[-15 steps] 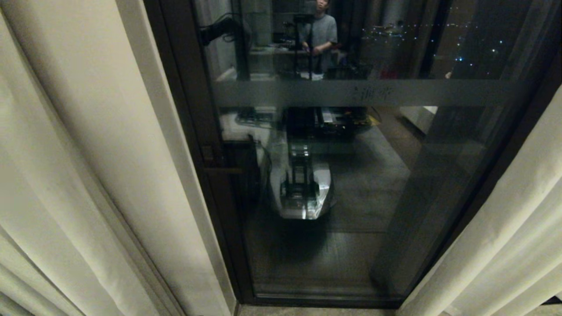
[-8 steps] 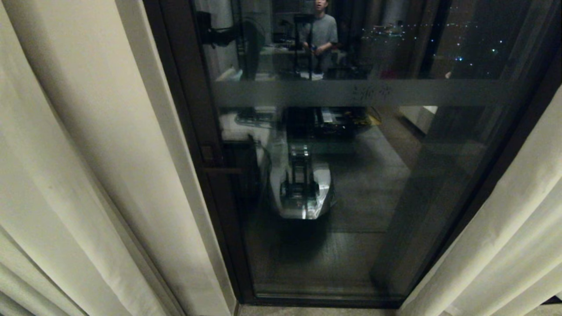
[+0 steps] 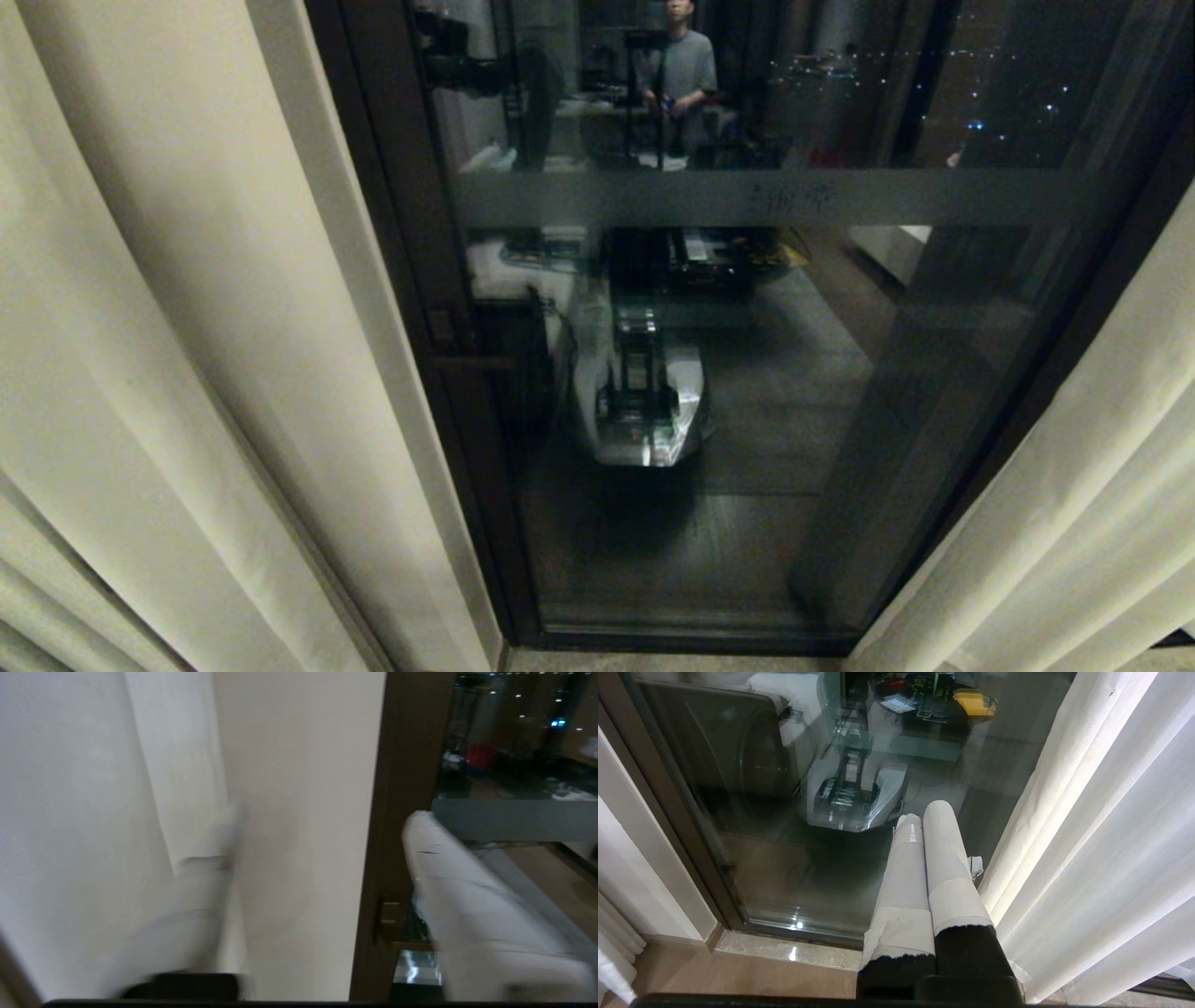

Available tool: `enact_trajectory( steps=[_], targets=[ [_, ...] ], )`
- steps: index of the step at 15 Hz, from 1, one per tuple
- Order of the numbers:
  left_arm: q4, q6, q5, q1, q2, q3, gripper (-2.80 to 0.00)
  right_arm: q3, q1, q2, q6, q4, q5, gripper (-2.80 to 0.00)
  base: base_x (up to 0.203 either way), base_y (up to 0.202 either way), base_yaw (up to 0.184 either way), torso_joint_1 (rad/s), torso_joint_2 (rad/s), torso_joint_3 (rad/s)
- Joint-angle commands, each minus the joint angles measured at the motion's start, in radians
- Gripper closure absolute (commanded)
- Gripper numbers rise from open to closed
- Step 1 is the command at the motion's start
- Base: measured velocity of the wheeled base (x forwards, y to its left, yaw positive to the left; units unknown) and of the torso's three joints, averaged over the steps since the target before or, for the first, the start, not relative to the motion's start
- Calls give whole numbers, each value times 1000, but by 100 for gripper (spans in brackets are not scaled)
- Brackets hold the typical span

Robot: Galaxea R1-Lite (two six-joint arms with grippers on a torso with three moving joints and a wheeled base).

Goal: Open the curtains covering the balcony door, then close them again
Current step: Pull the inner curtains open on both sides

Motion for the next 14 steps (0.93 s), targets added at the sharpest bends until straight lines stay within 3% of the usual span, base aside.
enact_trajectory(
  steps=[1, 8, 14],
  targets=[
    [-4, -1, -3, -21, 38, -22, 0, 0, 0, 2, -1, 0, 1, 0, 0, 0, 0, 0, 0, 0],
    [-14, -1, 0, -74, 233, -176, 0, 0, 0, 2, -1, 0, 1, 0, 0, 0, 0, 0, 0, 0],
    [-50, -7, 2, -42, 522, -445, 0, 0, 0, 2, -1, 0, 1, 0, 0, 0, 0, 0, 0, 0]
  ],
)
